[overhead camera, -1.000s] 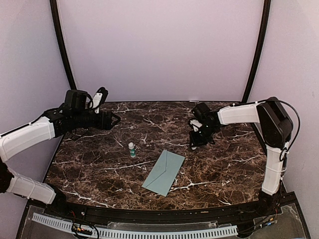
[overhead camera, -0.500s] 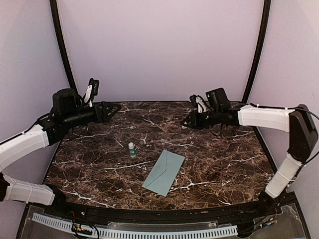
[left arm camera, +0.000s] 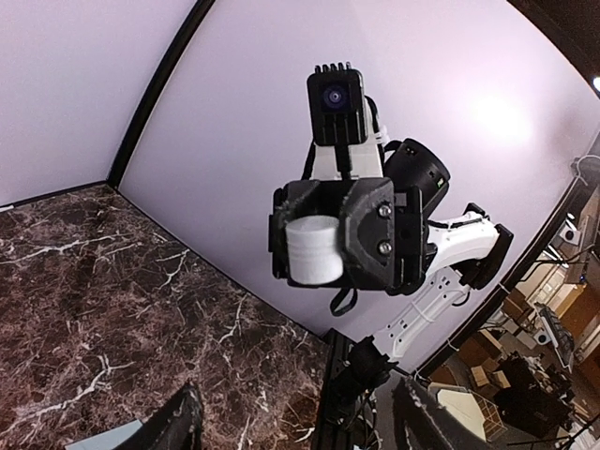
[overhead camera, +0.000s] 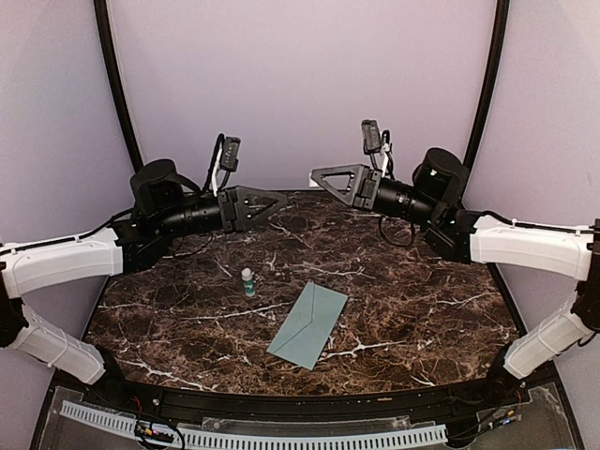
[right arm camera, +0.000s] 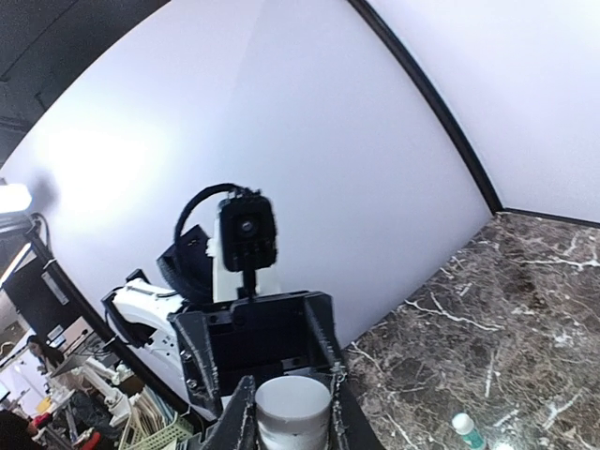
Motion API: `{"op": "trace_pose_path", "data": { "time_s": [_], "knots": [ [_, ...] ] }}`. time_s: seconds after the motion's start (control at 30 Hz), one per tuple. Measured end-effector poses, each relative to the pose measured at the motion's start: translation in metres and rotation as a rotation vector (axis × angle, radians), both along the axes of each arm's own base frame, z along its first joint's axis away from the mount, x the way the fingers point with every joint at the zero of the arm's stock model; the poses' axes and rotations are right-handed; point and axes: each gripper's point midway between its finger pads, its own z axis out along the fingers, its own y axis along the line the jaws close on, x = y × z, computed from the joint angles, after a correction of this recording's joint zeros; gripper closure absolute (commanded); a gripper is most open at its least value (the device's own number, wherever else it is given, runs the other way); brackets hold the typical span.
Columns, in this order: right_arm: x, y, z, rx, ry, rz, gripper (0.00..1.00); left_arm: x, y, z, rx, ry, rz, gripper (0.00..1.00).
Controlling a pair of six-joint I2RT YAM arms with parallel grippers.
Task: Place the letter into the envelope and seal it
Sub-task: Pick up the solid glue cap from the center of the board.
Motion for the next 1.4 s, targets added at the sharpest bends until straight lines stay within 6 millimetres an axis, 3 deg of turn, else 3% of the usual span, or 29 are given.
{"op": "trace_pose_path", "data": {
  "time_s": [0.17, 0.43, 0.6, 1.0, 1.1, 1.4],
  "knots": [
    [-0.024, 0.009, 0.009, 0.042, -0.061, 0.059, 0.81, -0.003, -0.006, 0.016, -0.09, 0.006, -0.043, 0.32],
    [-0.039, -0.003, -0.041, -0.11, -0.167, -0.078, 0.8, -0.004, 0.002, 0.01, -0.053, 0.106, -0.014, 0.29],
    [-0.054, 0.007, -0.05, -0.173, -0.287, -0.088, 0.8, -0.013, -0.007, 0.013, -0.038, 0.229, -0.099, 0.29],
    [-0.058, 0.024, -0.042, -0.248, -0.561, -0.137, 0.8, -0.025, -0.028, -0.026, 0.058, 0.463, -0.27, 0.33],
    [-0.058, 0.028, -0.046, -0.265, -0.594, -0.134, 0.8, -0.028, -0.029, -0.027, 0.059, 0.479, -0.295, 0.38],
    [-0.063, 0.035, -0.047, -0.273, -0.662, -0.122, 0.77, -0.034, -0.03, -0.019, 0.035, 0.5, -0.345, 0.67]
  ]
}}
